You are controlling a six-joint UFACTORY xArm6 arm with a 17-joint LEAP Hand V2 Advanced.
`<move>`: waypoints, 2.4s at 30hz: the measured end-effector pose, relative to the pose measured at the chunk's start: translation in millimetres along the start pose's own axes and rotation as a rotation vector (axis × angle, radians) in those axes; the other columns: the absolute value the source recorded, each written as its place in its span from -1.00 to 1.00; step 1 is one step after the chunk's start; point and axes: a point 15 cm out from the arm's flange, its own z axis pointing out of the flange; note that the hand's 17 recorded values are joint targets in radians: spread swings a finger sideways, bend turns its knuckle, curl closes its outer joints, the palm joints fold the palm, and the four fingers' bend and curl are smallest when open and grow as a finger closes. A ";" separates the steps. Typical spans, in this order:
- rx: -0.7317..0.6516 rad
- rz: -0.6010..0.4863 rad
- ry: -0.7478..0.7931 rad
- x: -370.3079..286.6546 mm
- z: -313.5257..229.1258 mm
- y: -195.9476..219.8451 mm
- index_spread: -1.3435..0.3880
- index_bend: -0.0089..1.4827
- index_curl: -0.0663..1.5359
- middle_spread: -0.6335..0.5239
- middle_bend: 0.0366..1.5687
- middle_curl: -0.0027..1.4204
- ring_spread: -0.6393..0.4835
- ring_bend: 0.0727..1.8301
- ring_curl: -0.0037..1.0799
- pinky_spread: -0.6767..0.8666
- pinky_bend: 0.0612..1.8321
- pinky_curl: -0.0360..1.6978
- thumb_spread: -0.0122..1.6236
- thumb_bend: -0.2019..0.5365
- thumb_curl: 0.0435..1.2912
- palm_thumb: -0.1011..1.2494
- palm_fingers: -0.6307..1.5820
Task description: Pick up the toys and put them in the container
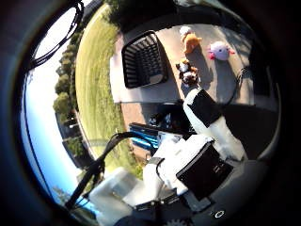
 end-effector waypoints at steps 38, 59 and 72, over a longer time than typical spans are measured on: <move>-0.028 -0.002 0.065 147.9 315.3 -259.9 0.38 -0.77 -0.57 0.15 -0.82 -0.55 0.58 -0.76 -0.37 0.40 -0.70 -0.62 0.44 -0.51 -0.52 0.04 -0.30; -0.044 -0.064 0.276 166.8 315.6 -275.0 0.05 -0.73 -0.65 -0.24 -0.05 -0.10 0.24 0.17 0.21 0.38 -0.11 -0.42 0.31 -0.46 -0.34 0.52 0.64; -0.148 -0.143 -0.006 64.1 117.8 -179.4 -0.41 -0.25 -0.58 -0.34 0.40 0.33 -0.05 0.39 0.57 0.19 0.50 -0.02 0.38 -0.49 -0.08 0.65 0.46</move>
